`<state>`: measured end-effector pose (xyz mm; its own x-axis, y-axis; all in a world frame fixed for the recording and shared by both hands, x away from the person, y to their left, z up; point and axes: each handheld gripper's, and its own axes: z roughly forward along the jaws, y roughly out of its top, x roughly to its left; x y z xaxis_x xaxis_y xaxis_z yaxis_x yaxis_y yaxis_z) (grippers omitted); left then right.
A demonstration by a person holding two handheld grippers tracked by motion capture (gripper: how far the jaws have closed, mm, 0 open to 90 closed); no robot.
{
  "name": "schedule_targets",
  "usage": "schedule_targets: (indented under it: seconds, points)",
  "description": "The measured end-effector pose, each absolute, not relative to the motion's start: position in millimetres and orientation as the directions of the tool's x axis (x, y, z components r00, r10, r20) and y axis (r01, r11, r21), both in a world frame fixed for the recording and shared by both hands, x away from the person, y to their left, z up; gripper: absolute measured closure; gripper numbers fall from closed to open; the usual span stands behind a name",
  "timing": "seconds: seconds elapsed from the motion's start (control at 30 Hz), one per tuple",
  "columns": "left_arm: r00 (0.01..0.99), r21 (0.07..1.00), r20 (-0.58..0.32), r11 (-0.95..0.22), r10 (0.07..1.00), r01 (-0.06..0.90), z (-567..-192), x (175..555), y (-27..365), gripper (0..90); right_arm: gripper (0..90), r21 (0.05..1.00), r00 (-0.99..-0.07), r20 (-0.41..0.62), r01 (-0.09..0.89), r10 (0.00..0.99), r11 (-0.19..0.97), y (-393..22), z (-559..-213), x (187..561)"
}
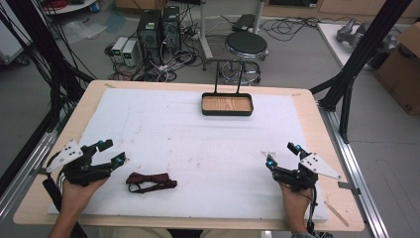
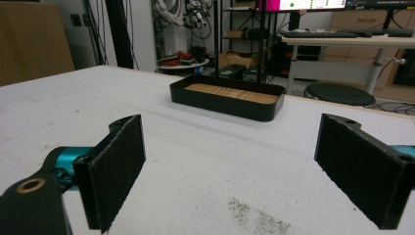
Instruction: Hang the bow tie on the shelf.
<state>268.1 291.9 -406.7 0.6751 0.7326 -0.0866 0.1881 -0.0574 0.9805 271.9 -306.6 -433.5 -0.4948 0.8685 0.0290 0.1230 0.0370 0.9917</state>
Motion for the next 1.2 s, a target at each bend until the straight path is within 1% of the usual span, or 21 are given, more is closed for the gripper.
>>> schedule_targets:
  seconds: [0.1, 0.2, 0.27, 0.3, 0.37, 0.47, 0.53, 0.67, 0.8, 0.9, 0.97, 1.13, 1.2]
  points:
    - [0.691, 0.979, -0.079, -0.075, 0.718, 0.189, -407.7, 268.5, 288.2, 29.1, 10.5, 0.992, -0.496, 0.028, 0.123, 0.868, 0.038, -306.5, -433.5, 271.9]
    - [0.729, 0.975, -0.081, -0.098, 0.680, 0.200, -410.0, 269.7, 282.7, 30.5, 10.5, 0.992, -0.496, 0.023, 0.120, 0.868, 0.042, -306.6, -433.6, 272.2]
    - [0.764, 0.969, -0.088, -0.124, 0.639, 0.215, -413.0, 270.9, 276.6, 32.4, 10.5, 0.992, -0.496, 0.024, 0.122, 0.868, 0.042, -306.5, -433.6, 272.2]
    - [0.764, 0.969, -0.088, -0.124, 0.639, 0.215, -413.0, 270.9, 276.6, 33.4, 10.5, 0.992, -0.496, 0.024, 0.122, 0.868, 0.042, -306.5, -433.6, 272.2]
    - [0.786, 0.963, -0.092, -0.145, 0.611, 0.226, -415.0, 271.9, 272.6, 34.1, 10.5, 0.992, -0.496, 0.023, 0.122, 0.868, 0.043, -306.6, -433.7, 272.4]
    - [0.825, 0.950, -0.094, -0.199, 0.558, 0.242, -419.8, 273.4, 263.4, 37.6, 10.5, 0.991, -0.493, 0.028, 0.130, 0.869, 0.041, -306.4, -434.0, 272.8]
    - [0.831, 0.945, -0.093, -0.214, 0.549, 0.247, -421.3, 273.8, 260.9, 38.4, 10.5, 0.991, -0.491, 0.025, 0.128, 0.871, 0.043, -306.7, -434.2, 273.4]
    - [0.861, 0.913, -0.097, -0.300, 0.499, 0.277, -428.6, 276.4, 251.3, 42.0, 10.5, 0.991, -0.490, 0.025, 0.128, 0.871, 0.044, -306.7, -434.2, 273.5]
    - [0.872, 0.892, -0.107, -0.341, 0.477, 0.296, -432.9, 277.8, 246.7, 44.4, 10.5, 0.990, -0.490, 0.034, 0.136, 0.871, 0.038, -306.3, -434.2, 273.1]
    - [0.877, 0.879, -0.107, -0.368, 0.469, 0.304, -435.3, 278.2, 243.4, 44.5, 10.6, 0.990, -0.490, 0.033, 0.138, 0.871, 0.040, -306.6, -434.3, 273.3]
    - [0.879, 0.874, -0.103, -0.379, 0.466, 0.304, -436.3, 278.2, 241.8, 44.6, 10.5, 0.990, -0.488, 0.031, 0.138, 0.872, 0.041, -306.4, -434.4, 273.4]
    - [0.885, 0.865, -0.088, -0.406, 0.456, 0.296, -438.0, 277.7, 239.7, 49.2, 10.5, 0.990, -0.488, 0.031, 0.138, 0.872, 0.042, -306.5, -434.4, 273.3]
    - [0.889, 0.858, -0.085, -0.421, 0.450, 0.295, -439.0, 277.9, 239.2, 49.5, 10.5, 0.990, -0.488, 0.031, 0.138, 0.873, 0.042, -306.5, -434.5, 273.4]
